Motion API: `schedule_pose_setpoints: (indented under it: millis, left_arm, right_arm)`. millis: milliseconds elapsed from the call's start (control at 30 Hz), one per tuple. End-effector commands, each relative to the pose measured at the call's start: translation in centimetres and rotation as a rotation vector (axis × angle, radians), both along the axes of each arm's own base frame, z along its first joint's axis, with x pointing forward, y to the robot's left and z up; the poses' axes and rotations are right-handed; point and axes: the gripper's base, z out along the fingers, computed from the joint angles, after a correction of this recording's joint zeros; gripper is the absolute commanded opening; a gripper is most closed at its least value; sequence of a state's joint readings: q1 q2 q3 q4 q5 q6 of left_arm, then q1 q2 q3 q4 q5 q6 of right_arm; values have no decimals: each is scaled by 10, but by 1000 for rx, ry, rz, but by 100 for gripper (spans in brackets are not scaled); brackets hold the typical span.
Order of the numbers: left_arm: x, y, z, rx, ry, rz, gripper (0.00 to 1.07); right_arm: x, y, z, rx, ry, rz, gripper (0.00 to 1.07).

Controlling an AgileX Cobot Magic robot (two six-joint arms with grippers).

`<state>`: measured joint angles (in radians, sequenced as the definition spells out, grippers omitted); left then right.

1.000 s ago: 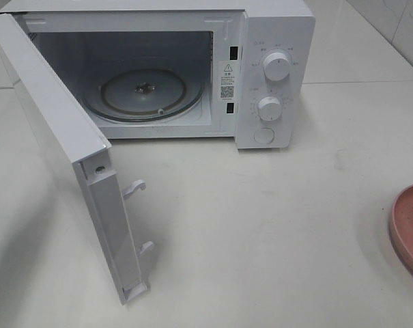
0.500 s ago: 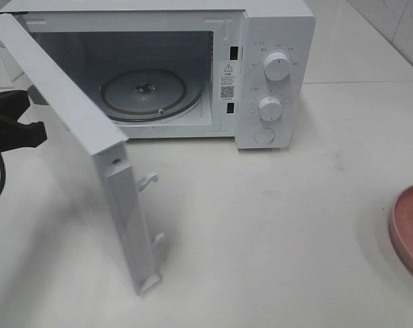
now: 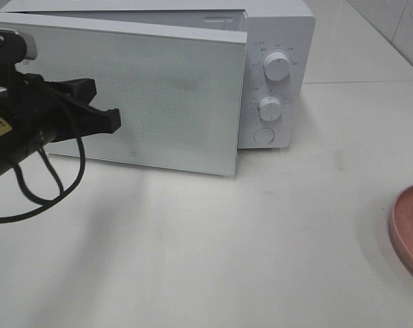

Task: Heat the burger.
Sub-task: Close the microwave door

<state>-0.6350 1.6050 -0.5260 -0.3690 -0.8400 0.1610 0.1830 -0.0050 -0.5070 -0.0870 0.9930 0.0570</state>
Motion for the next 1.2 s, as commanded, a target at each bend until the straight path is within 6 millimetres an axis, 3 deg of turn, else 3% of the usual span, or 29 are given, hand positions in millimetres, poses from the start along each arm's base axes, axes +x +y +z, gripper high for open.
schedule_pose_setpoints:
  millis: [33, 233, 300, 567, 1200]
  left_arm:
    - [6, -14, 5, -5, -19, 41, 0]
    - [15, -38, 6, 3, -40, 13, 0]
    - [23, -55, 7, -5, -43, 12, 0]
    - [42, -78, 4, -17, -20, 9, 0]
    - [76, -108, -3, -46, -10, 7, 0]
  right_arm:
    - [-4, -1, -2, -2, -23, -3, 75]
    - [-4, -1, -2, -2, -23, -3, 75]
    - [-4, -1, -2, -2, -23, -3, 75]
    - [-4, -1, -2, -2, -23, -3, 75]
    - [-4, -1, -2, -2, -23, -3, 75]
